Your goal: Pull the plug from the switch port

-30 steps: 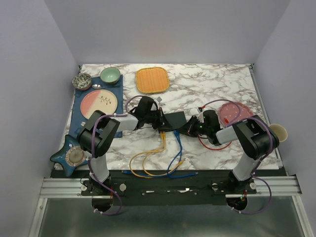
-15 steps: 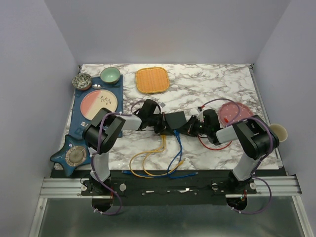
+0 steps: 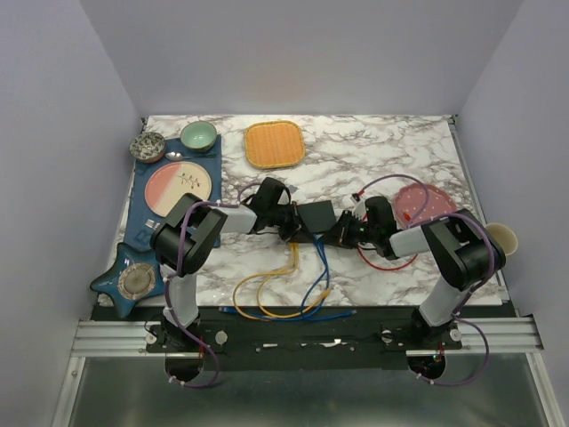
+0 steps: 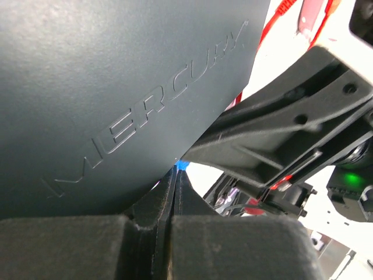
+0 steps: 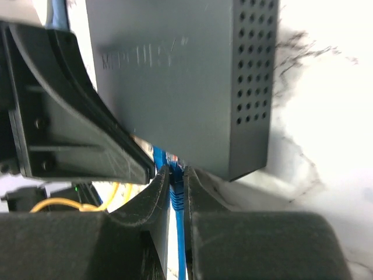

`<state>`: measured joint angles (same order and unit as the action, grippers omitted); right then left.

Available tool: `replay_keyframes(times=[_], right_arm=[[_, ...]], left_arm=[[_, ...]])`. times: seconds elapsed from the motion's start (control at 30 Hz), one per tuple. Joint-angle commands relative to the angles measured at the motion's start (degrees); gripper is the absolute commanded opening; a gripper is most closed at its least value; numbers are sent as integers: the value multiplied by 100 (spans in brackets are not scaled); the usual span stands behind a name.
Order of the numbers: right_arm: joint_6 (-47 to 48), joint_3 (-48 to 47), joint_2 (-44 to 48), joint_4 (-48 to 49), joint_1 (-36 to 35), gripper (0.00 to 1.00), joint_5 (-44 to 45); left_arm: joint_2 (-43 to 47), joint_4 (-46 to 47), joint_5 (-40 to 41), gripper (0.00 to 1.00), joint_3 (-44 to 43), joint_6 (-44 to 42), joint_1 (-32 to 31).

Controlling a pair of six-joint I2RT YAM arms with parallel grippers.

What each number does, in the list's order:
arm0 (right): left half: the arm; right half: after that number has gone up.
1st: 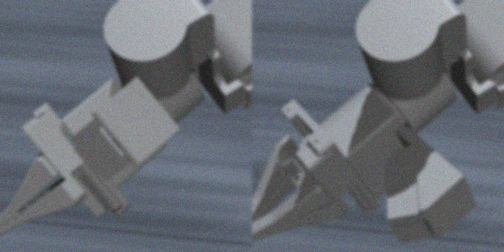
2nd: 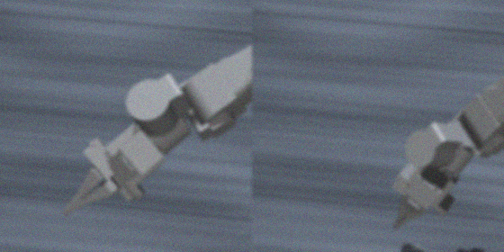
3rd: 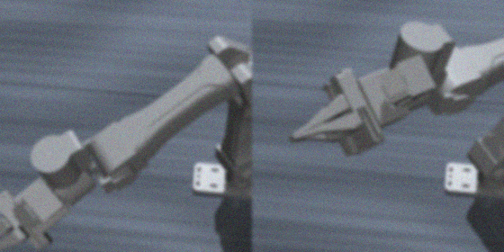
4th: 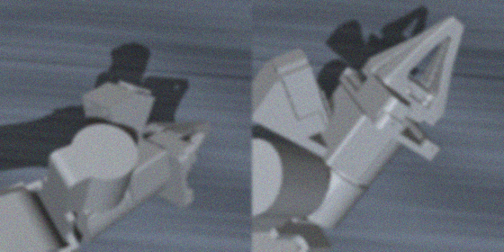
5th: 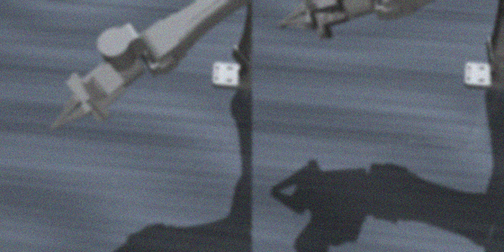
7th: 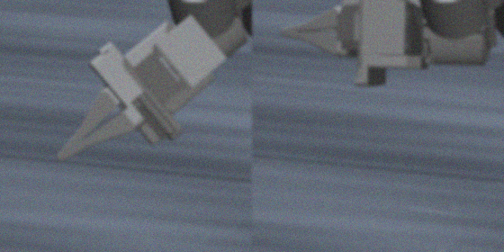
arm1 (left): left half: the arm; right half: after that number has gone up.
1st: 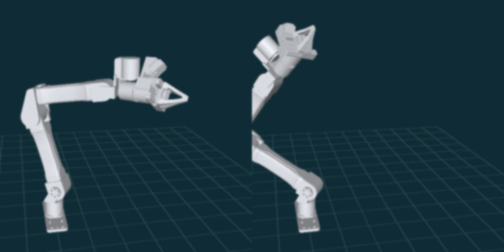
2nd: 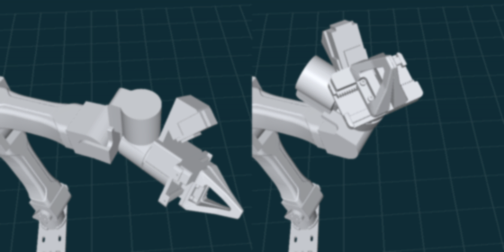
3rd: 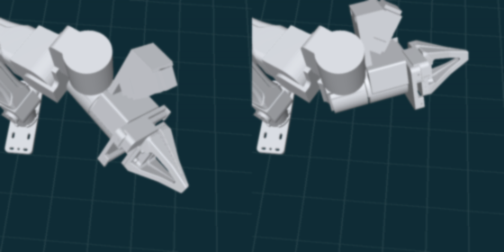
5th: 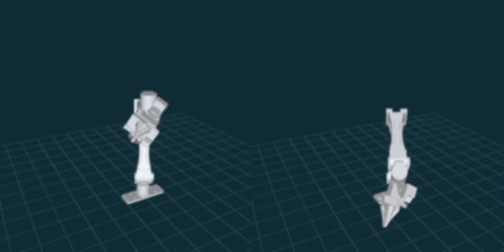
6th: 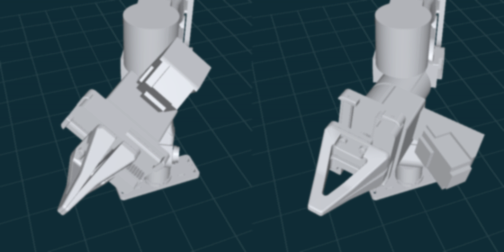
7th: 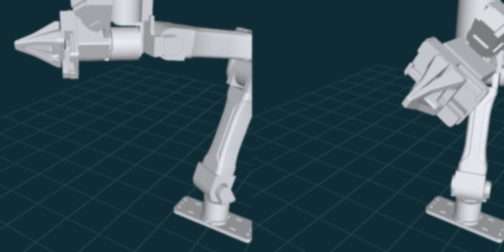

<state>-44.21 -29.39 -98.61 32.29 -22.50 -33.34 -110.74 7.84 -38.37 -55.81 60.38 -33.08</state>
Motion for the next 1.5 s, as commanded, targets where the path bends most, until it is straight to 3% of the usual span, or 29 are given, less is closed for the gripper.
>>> replay_keyframes(times=[0.0, 0.1, 0.23, 0.47, 0.57, 0.73, 0.87, 0.93, 0.97, 1.07, 1.1, 1.23, 1.4, 1.47], right_arm=[[421, 109, -9, -997, -149, 1, -577], [395, 257, 200, -944, -158, 1, -376], [395, 416, 1628, -1277, -149, 1, 642], [1053, -373, 3504, -3620, -149, 1, 3295], [1290, -620, 3655, -4194, -140, 1, 4245], [1204, -990, 3305, -4802, 183, 1, 5021], [905, -858, 2875, -4794, 641, 4, 4908], [896, -911, 2594, -4820, 659, 20, 4864], [818, -894, 2592, -4794, 668, 37, 4777], [694, -614, 2950, -4296, 642, 59, 4391], [703, -551, 3057, -4136, 624, 62, 4276], [720, -577, 3190, -3635, 370, 66, 3548], [344, -358, 2401, -1975, 255, 61, 1011], [98, -348, 1786, -1405, 132, 60, 524]], left_arm=[[-124, -125, 1042, 0, 88, 53, 65], [-18, -37, 1112, 0, 175, 71, 82], [428, 235, 1235, 0, 360, 27, 153], [1063, 482, 1525, 0, 580, -132, 232], [1151, 535, 1543, 0, 651, -114, 267], [1230, 430, 1569, 0, 703, -53, 355], [1397, 157, 1762, 0, 686, -79, 442], [1502, 17, 1798, 0, 659, -123, 495], [1537, -10, 1807, 0, 659, -132, 565], [1678, -107, 1842, 2, 668, -158, 671], [1696, -116, 1842, 3, 668, -158, 732], [1652, -133, 1754, 6, 572, -167, 821], [1301, -124, 1465, 7, 195, -211, 821], [1116, -124, 1315, 7, 80, -246, 812]])
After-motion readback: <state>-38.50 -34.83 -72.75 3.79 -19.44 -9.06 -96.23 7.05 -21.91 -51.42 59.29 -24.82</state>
